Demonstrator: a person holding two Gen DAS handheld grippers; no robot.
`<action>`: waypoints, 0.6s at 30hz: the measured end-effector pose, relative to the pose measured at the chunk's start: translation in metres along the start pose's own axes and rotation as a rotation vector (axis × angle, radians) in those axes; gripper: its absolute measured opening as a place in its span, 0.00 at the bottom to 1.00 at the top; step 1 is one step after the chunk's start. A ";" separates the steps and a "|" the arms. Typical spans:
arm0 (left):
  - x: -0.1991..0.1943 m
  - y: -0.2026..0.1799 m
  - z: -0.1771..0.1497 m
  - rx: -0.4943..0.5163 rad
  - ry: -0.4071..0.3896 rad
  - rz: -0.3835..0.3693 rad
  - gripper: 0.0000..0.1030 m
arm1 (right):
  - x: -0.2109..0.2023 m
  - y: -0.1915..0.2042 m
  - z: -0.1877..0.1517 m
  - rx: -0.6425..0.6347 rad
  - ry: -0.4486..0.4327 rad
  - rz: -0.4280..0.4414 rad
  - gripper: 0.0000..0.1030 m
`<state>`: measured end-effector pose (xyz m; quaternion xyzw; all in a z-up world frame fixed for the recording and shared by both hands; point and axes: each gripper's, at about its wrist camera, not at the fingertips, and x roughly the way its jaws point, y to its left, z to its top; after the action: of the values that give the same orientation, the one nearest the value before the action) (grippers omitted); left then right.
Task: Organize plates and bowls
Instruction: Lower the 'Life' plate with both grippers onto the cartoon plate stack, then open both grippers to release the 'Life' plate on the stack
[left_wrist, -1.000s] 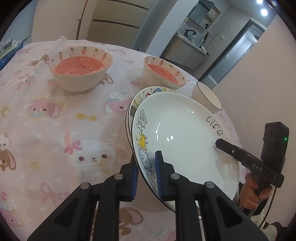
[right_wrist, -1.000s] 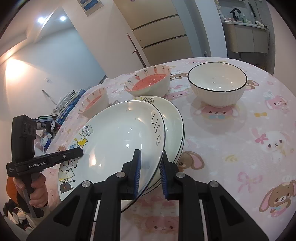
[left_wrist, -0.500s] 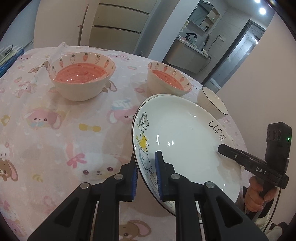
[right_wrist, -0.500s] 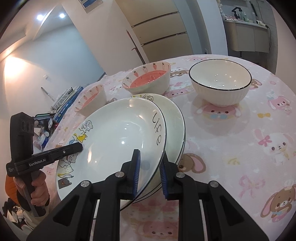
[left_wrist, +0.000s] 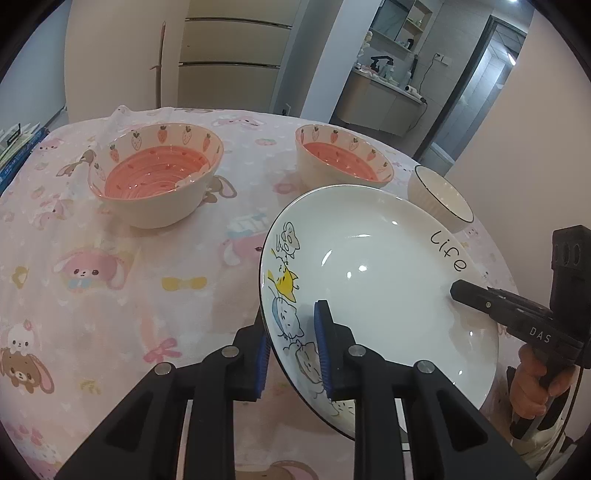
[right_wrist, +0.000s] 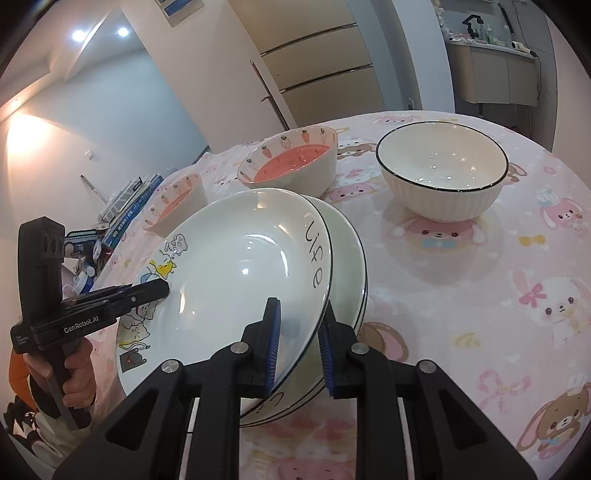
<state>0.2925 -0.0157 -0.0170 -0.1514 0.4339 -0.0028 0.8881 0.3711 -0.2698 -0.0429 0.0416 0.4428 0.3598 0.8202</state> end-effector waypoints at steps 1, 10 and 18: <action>0.000 -0.001 0.000 0.006 -0.007 0.003 0.23 | 0.000 0.000 0.000 0.000 -0.001 -0.001 0.19; 0.002 -0.003 -0.005 0.014 -0.118 0.041 0.25 | -0.005 0.002 -0.002 -0.014 -0.030 -0.041 0.19; 0.001 0.012 -0.002 -0.073 -0.125 -0.001 0.13 | -0.009 -0.002 -0.002 -0.003 -0.046 -0.045 0.19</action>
<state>0.2904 -0.0044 -0.0221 -0.1839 0.3772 0.0220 0.9074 0.3673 -0.2777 -0.0387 0.0385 0.4240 0.3409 0.8382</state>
